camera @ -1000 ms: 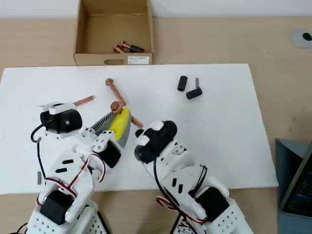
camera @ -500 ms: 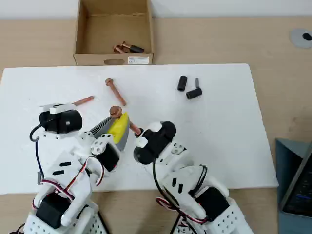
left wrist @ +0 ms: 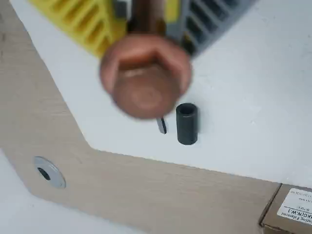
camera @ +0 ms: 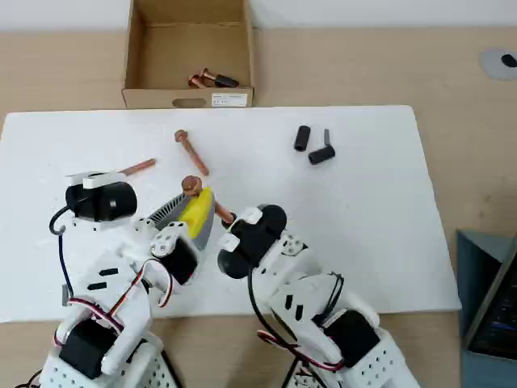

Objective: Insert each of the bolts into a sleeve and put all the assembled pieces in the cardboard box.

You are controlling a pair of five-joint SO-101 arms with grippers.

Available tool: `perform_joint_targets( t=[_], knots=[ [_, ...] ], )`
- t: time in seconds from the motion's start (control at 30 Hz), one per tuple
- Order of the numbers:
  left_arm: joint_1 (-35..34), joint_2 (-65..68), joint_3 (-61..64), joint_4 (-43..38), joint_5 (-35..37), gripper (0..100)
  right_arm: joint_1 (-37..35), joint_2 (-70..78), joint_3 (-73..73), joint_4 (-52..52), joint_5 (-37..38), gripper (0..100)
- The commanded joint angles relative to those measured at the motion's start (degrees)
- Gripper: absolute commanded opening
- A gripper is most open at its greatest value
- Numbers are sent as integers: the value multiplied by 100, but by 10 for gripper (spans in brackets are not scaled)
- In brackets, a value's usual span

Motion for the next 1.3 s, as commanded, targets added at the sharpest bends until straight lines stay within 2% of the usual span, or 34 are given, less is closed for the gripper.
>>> perform_joint_targets(
  t=[0.0,0.23,0.43,0.67,0.9,1.1,1.27],
  knots=[
    [62,-75,-35,0,18,2,13,-629,-330,-299,44,9],
    [70,-66,97,0,0,2,22,-629,-338,-299,44,9],
    [114,-66,536,0,-352,2,13,-629,-347,-299,44,9],
    [642,-66,941,0,-949,5,13,-629,-347,-308,44,9],
    [659,-66,993,9,-941,9,13,-629,-409,-308,44,9],
    [519,-66,941,167,-914,166,31,-629,-400,-308,44,9],
    [88,-66,826,334,-914,181,31,-629,-365,-308,44,9]
  ],
)
